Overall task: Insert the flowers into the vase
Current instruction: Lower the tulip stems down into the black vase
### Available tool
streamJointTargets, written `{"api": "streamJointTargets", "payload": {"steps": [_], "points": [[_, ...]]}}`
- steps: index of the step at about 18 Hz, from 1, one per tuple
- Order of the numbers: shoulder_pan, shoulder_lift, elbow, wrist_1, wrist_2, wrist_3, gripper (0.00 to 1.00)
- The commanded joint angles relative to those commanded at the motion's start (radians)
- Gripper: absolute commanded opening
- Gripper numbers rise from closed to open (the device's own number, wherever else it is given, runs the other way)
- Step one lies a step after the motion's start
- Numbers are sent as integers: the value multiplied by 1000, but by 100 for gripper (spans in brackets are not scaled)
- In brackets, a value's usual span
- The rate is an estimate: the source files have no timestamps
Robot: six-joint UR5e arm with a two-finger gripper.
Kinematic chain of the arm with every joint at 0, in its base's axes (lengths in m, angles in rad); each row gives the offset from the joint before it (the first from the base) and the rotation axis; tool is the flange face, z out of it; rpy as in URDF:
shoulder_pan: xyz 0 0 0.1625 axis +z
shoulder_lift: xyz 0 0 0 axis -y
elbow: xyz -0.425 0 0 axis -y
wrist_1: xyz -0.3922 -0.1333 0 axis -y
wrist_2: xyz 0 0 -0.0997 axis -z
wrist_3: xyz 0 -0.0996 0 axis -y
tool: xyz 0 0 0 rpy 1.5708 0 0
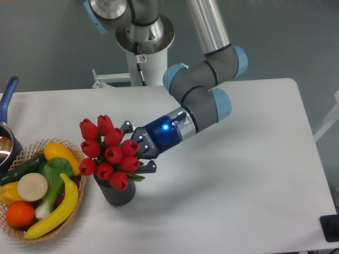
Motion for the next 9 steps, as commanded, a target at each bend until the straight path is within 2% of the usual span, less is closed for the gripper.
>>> {"api": "streamJointTargets", "payload": {"steps": [9], "points": [[18, -5, -38, 3, -2, 31, 36]]}}
